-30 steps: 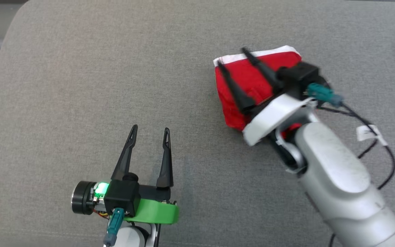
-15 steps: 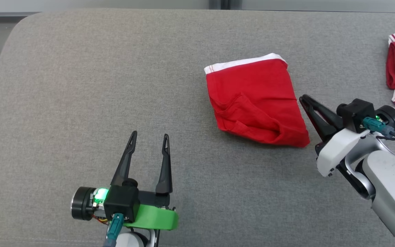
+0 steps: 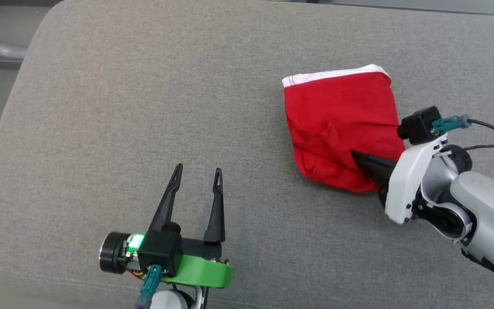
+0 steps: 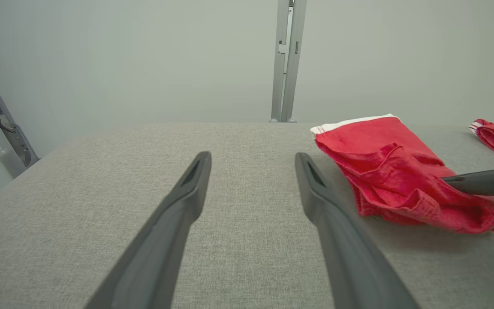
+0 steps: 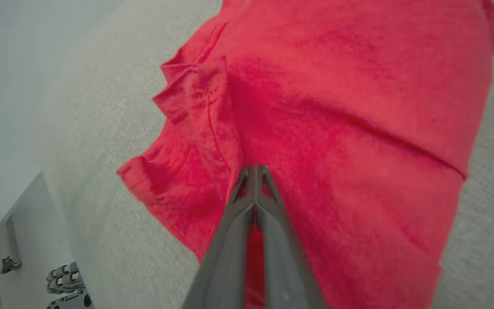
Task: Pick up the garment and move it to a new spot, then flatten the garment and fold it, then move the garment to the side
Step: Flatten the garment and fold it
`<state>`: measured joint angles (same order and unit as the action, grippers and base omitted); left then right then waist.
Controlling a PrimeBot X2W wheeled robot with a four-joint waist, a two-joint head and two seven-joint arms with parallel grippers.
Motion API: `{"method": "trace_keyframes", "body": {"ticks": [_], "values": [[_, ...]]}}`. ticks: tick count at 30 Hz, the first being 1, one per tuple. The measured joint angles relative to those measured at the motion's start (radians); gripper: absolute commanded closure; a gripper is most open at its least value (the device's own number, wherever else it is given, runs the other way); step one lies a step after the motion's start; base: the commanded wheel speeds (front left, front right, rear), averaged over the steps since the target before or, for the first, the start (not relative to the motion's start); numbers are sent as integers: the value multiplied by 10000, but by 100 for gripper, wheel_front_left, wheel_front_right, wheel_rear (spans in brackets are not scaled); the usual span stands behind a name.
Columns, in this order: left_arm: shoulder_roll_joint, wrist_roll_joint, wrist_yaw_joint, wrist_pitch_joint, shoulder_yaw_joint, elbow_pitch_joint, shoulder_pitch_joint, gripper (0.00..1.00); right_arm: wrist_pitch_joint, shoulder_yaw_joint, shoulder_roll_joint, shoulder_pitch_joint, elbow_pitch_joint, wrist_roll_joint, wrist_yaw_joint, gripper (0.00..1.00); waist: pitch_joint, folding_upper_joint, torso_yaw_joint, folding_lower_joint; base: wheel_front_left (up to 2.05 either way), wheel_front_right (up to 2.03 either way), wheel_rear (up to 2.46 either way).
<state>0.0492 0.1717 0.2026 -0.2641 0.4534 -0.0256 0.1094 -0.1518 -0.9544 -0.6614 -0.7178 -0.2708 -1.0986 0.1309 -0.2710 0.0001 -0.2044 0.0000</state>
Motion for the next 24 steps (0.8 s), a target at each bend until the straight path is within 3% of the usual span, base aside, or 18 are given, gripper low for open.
{"method": "trace_keyframes", "body": {"ticks": [8, 11, 16, 17, 18, 21, 24], "values": [[0, 67, 65, 0, 4, 17, -1, 0, -1455, -1210, -775, 123, 1622, -2077, -4, 100, 33, 0, -121, 0, 0, 0, 0], [0, 81, 79, 0, -4, 13, -2, 0, -788, -1058, -859, 106, 2104, -2201, -2, 100, 102, 0, -140, 0, 0, 0, 0], [0, 59, 86, 0, -134, 46, -61, 0, 1404, -589, -1037, 125, 2013, -1356, -4, 100, 325, 0, -151, 0, 0, 0, 0], [0, 36, 88, 0, -198, 54, -94, 0, 1804, -489, -1020, 171, 1868, -1164, -2, 61, 375, 0, -140, 0, 0, 0, 0], [0, 29, 90, 0, -274, 69, -168, 0, 2249, -368, -970, 264, 1655, -989, -4, 0, 438, 0, -115, 0, 0, 0, 0], [0, 17, 94, 0, -545, 109, -360, 0, 3574, 84, -481, 761, 903, -677, -4, 0, 602, 0, 41, 0, 0, 0, 0], [0, 33, 71, 0, -834, 171, -576, 0, 4063, 723, 159, 1111, 105, 186, 0, 0, 740, 0, 321, 0, 0, 0, 0]]}}
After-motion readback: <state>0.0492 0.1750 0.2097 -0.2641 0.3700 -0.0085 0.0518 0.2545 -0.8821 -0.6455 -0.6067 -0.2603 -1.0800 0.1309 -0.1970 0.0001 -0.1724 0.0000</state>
